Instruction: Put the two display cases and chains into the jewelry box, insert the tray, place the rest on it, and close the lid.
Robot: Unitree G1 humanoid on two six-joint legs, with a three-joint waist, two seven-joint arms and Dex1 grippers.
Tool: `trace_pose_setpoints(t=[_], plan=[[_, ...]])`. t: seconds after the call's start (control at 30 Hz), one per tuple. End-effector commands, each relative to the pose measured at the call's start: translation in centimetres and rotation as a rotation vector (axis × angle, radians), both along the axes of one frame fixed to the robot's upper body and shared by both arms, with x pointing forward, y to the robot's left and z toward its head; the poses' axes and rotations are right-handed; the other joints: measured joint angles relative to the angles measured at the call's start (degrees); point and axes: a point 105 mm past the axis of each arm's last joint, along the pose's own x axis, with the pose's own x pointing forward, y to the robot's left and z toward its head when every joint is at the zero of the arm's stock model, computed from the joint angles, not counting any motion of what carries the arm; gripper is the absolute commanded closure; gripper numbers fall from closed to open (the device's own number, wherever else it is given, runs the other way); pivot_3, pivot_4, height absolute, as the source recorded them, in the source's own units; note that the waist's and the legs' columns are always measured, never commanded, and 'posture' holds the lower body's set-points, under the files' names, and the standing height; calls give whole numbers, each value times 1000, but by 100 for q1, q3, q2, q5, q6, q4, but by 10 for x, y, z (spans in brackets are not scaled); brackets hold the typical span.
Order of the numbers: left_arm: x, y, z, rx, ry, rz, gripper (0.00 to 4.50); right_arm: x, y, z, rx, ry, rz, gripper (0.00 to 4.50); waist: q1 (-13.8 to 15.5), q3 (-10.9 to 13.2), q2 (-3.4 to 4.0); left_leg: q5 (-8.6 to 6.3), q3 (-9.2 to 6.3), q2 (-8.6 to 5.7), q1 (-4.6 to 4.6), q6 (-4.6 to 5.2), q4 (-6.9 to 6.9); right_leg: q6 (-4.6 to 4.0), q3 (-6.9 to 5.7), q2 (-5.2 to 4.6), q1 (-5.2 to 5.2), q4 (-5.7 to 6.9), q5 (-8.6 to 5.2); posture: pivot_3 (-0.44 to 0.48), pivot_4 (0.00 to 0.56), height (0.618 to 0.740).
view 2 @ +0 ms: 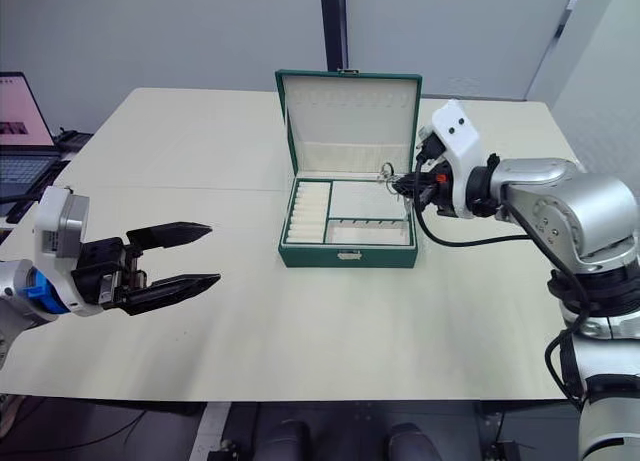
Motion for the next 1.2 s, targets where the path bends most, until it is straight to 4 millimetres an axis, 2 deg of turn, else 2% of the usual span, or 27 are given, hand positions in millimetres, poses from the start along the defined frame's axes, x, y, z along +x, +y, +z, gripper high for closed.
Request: trace_pose_setpoints(t=[0.03,0.23,0.43,0.8,1.17,1.2], plan=[[-7,-1,10,6,-47,13,0,5,13,12,12,-68,46,4469,-8,0,0,0,-1,0,0,0,0,0,-1,1,-1,1,0,0,150,740],[-10,1,10,6,-49,39,0,13,33,-2,20,-47,96,4469,-11,1,2,0,-3,1,0,0,0,0,-3,2,-2,2,0,0,150,740],[-11,3,11,10,-52,53,0,17,43,-19,-1,-23,115,4469,-11,2,3,0,-4,1,0,-1,0,0,-4,1,-1,2,0,0,150,740],[-12,4,12,17,-53,53,0,17,45,-53,-43,43,118,4469,-11,2,3,1,-4,1,0,-1,0,0,-5,1,-2,2,0,0,150,740],[-13,4,11,21,-52,55,0,19,44,-61,-54,53,106,4469,-11,2,3,0,-4,1,0,-1,-1,0,-5,1,-2,2,0,0,150,740],[-13,4,11,21,-52,55,0,19,44,-61,-55,51,105,4190,-11,2,3,0,-5,1,0,-1,-1,0,-5,2,-2,2,0,0,150,740]])
